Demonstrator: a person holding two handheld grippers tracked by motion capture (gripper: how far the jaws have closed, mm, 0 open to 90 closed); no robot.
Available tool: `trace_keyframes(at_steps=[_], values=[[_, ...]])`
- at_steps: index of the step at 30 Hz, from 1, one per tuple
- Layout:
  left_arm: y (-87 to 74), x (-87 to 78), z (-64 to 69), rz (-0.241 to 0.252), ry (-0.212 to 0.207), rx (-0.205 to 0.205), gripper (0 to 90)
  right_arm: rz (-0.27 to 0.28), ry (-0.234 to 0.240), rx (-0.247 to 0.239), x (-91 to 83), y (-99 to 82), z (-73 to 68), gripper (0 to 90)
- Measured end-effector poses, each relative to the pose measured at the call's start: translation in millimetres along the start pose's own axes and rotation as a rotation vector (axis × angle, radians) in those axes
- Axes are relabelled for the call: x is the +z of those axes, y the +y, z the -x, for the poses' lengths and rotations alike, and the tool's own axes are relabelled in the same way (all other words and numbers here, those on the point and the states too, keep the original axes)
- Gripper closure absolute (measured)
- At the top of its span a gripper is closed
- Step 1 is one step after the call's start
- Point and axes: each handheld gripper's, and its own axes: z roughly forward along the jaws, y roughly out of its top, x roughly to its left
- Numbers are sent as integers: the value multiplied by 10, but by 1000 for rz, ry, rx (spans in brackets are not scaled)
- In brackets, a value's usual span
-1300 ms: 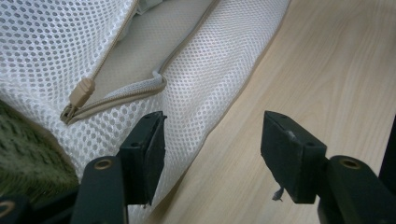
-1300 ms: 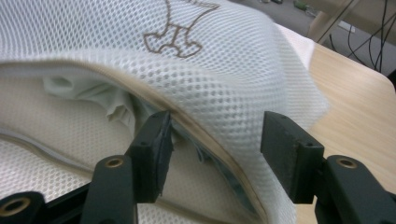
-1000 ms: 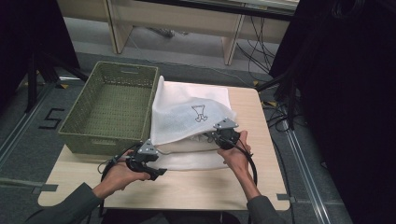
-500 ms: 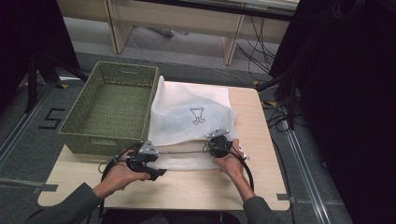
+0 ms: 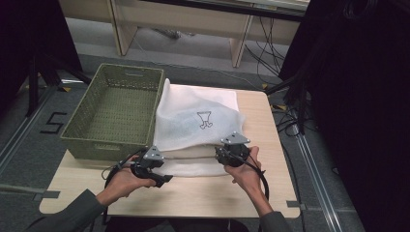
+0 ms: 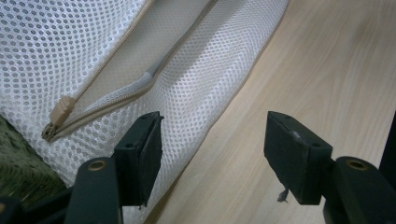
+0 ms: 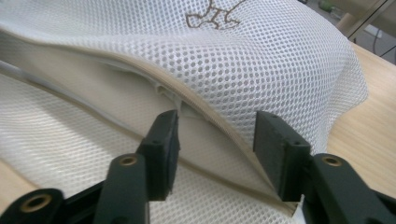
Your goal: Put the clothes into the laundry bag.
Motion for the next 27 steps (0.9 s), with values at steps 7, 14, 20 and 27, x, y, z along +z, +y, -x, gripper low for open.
trace_keyframes(at_steps=[7,14,20,27], values=[[-2,6,-3,-5,1,-2,359,11,-81,-55,233,95,-75,703],[-4,7,-12,-4,-1,-3,359,-38,-41,-97,291,82,-70,864],[1,17,-4,-6,-6,3,358,-179,56,-59,600,-67,-165,872],[-5,2,-9,-1,-11,-12,357,-186,50,-40,781,-97,-146,873]])
